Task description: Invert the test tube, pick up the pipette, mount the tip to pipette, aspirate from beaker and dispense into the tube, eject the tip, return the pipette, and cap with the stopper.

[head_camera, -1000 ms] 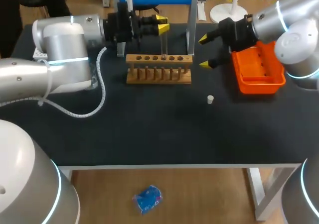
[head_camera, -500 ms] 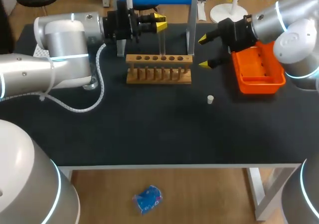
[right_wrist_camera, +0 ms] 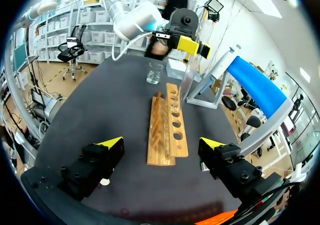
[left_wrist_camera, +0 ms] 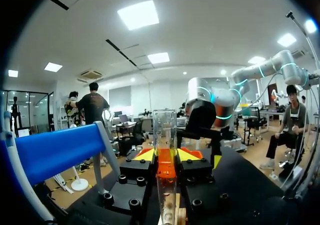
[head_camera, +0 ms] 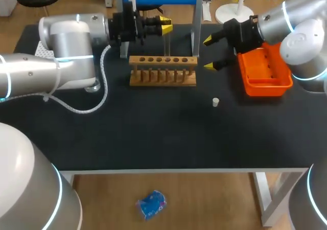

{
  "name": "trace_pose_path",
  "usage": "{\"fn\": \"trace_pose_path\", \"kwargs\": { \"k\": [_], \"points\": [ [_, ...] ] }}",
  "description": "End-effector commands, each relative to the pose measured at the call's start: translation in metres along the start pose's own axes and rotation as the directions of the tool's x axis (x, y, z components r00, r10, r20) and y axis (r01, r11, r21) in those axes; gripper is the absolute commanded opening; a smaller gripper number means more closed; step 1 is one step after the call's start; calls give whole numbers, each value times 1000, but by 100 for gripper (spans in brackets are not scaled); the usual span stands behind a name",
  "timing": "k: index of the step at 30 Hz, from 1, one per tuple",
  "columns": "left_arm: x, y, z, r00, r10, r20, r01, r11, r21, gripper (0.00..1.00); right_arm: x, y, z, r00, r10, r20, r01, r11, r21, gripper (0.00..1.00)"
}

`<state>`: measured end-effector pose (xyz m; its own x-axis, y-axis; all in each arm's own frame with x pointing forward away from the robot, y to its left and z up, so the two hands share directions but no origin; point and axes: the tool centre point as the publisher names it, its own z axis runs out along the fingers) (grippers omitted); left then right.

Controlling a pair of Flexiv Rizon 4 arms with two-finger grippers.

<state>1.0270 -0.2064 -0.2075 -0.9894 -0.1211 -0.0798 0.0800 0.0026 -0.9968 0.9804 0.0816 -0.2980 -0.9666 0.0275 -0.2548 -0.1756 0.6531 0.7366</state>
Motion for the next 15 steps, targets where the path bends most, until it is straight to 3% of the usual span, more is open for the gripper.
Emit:
{"fn": "trace_pose_path", "kwargs": {
  "k": [1,15],
  "points": [
    [0,4,-1,1000,-6,-1,6,1000,1,0,0,0,0,1000,-1,0,1,1000,0,100],
    [-6,10,-3,1000,4,7,-4,1000,-5,0,0,0,0,1000,-1,0,1,1000,0,100]
  ]
}}
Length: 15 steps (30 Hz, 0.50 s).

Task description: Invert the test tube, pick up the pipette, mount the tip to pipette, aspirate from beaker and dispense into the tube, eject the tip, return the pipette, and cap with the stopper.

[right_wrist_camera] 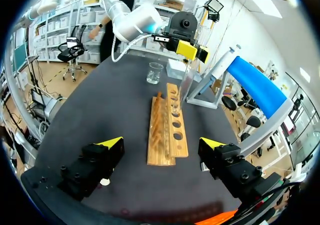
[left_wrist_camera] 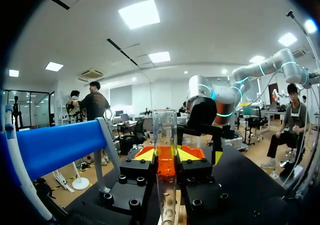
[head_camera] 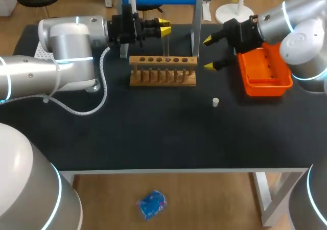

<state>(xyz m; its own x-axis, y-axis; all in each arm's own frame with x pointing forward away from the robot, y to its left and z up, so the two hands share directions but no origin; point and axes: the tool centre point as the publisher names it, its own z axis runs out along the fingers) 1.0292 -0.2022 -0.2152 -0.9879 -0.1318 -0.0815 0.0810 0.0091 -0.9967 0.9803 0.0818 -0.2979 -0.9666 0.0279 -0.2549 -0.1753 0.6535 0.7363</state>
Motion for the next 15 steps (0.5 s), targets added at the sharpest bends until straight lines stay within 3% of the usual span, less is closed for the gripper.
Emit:
{"fn": "trace_pose_path", "kwargs": {
  "k": [1,15],
  "points": [
    [-4,2,2,1000,1,-4,-1,1000,1,0,0,0,0,1000,-1,0,1,1000,-1,100],
    [-5,10,3,1000,-6,-8,6,1000,-6,0,0,0,0,1000,-1,0,1,1000,-1,100]
  ]
}}
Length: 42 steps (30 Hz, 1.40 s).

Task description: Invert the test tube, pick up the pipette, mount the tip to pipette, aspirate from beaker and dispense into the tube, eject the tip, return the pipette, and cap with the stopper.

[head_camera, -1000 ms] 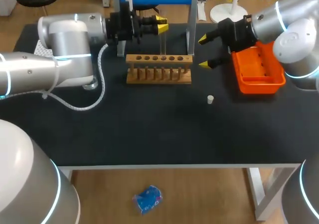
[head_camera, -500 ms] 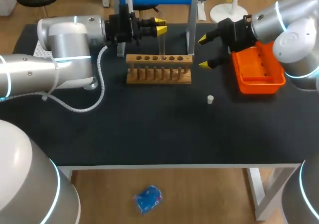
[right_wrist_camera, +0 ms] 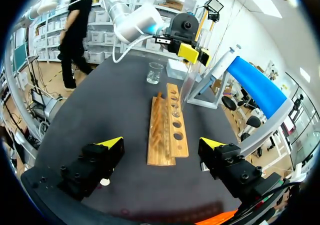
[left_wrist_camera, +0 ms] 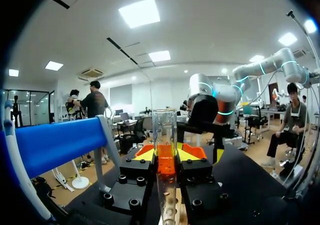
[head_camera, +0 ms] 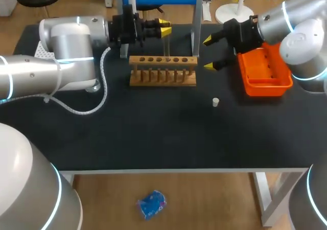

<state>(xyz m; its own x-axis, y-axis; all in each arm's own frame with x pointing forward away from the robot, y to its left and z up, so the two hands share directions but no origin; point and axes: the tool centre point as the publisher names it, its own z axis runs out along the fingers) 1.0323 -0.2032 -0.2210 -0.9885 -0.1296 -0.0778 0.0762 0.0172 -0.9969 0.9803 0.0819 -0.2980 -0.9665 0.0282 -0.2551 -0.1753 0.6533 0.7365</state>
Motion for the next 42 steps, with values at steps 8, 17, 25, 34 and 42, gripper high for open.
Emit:
{"fn": "trace_pose_path", "kwargs": {
  "k": [8,17,25,34,42],
  "points": [
    [-2,11,5,1000,-10,-12,10,1000,9,0,0,0,0,1000,-1,-1,1,1000,-1,100],
    [-3,19,7,1000,-8,-21,8,1000,10,0,0,0,0,1000,-1,-1,1,1000,-1,100],
    [-3,30,7,1000,-20,-23,20,1000,11,0,0,0,0,1000,-1,-1,1,1000,-1,100],
    [-4,41,9,999,-38,-35,38,999,-15,0,0,0,0,1000,-1,-1,1,1000,-1,100],
    [-6,48,7,998,-46,-34,44,998,-47,0,0,0,0,1000,-1,-1,1,1000,-1,100]
  ]
}}
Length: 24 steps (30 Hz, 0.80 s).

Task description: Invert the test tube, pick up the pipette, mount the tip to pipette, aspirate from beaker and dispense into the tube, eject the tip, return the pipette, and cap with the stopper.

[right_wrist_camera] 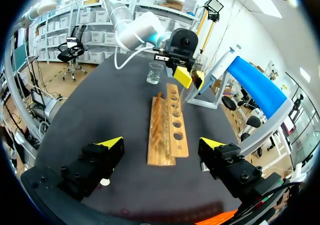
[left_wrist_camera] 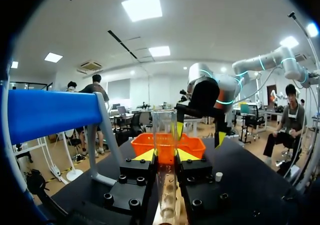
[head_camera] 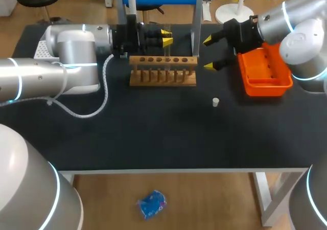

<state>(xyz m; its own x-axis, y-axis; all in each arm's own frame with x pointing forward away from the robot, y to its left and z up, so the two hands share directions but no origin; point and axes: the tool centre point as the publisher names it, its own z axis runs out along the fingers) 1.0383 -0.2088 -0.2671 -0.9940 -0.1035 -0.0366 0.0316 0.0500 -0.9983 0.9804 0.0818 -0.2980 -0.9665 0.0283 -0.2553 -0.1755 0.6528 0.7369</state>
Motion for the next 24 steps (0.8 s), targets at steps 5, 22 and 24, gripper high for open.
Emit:
{"fn": "trace_pose_path", "kwargs": {
  "k": [5,22,24],
  "points": [
    [-5,5,-1,1000,-9,-5,9,1000,-25,0,0,0,0,1000,-1,-1,1,1000,0,100],
    [-4,16,-1,999,-40,-9,39,997,-61,0,0,0,0,1000,-1,-1,1,1000,0,100],
    [-4,18,-1,999,-43,-8,42,997,-61,0,0,0,0,1000,-1,-1,1,1000,0,100]
  ]
}}
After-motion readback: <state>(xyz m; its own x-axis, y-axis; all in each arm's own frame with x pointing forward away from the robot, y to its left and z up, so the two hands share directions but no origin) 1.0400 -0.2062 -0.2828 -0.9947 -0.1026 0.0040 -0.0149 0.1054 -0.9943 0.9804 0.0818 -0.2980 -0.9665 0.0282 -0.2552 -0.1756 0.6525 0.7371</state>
